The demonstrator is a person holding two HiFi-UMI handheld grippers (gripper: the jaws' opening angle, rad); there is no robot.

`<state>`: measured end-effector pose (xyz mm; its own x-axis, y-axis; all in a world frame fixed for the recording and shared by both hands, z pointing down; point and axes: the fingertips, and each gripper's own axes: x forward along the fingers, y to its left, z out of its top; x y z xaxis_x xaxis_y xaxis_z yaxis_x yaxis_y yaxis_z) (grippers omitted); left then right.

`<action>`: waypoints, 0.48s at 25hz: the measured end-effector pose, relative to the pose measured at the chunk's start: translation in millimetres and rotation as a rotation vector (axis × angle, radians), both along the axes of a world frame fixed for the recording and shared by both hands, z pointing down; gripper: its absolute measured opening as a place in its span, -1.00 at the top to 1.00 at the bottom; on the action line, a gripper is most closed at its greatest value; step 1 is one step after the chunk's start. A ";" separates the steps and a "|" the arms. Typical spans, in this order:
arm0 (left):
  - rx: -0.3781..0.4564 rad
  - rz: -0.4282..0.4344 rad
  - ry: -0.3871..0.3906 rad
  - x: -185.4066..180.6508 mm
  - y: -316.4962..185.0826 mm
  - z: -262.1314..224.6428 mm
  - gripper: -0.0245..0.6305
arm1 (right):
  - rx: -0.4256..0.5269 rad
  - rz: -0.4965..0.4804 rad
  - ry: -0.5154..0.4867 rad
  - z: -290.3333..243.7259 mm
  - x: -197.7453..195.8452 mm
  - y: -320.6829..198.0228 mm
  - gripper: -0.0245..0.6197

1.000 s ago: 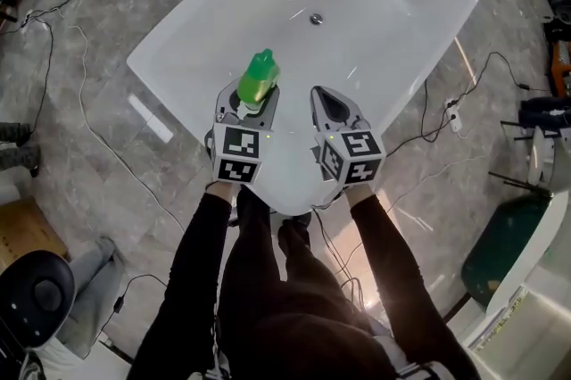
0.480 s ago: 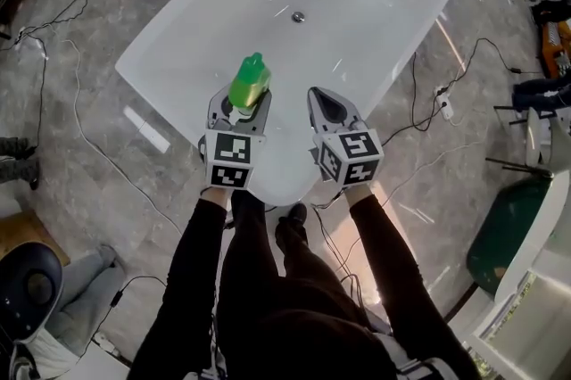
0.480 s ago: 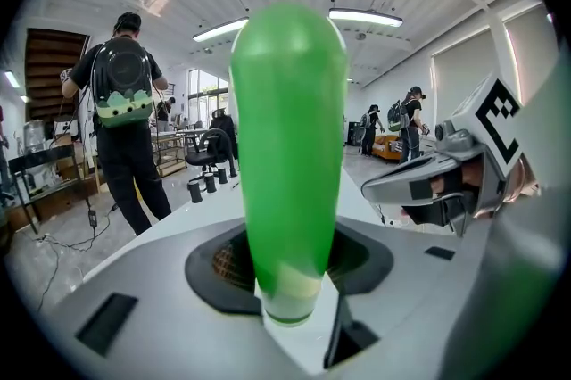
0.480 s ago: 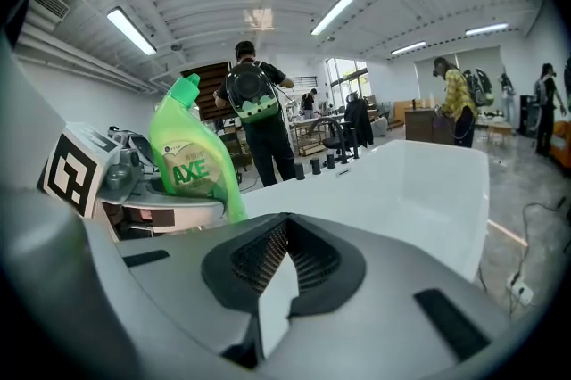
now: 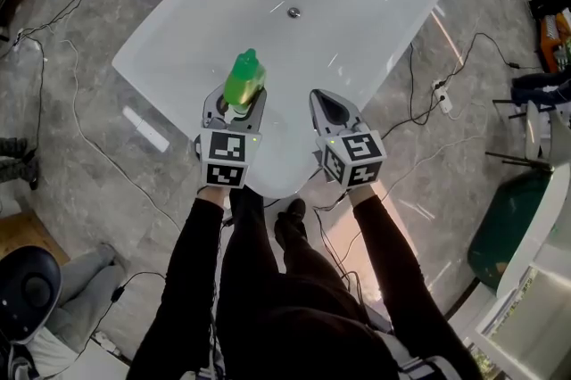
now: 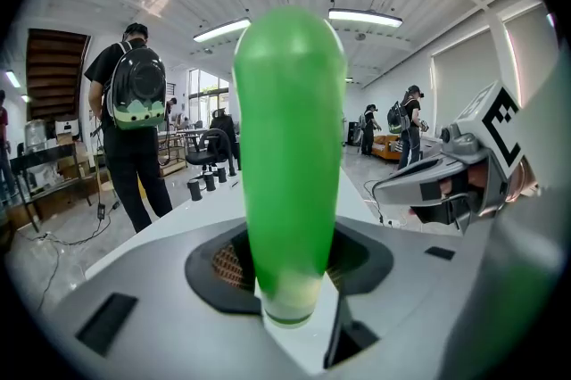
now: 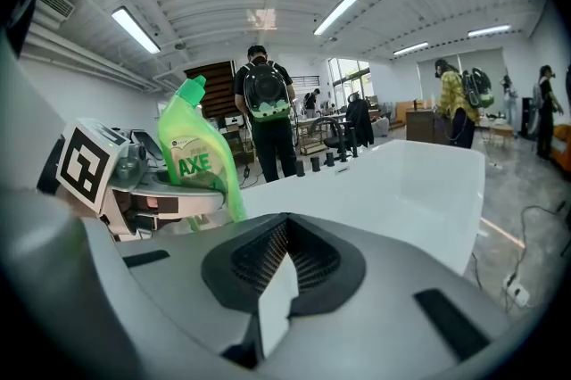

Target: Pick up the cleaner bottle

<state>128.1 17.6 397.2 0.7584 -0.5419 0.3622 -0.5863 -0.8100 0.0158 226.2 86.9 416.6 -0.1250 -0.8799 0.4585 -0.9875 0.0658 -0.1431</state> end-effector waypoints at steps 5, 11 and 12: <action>0.004 -0.002 0.000 -1.9 -0.3 -0.4 0.33 | -0.006 0.006 0.005 2.8 1.1 3.0 0.92; 0.005 -0.006 0.002 -5.7 -1.0 -1.9 0.33 | -0.004 0.011 0.007 2.1 0.4 1.6 0.92; 0.005 -0.006 0.003 -6.4 -0.9 -1.8 0.33 | -0.003 0.012 0.007 1.7 0.0 1.2 0.92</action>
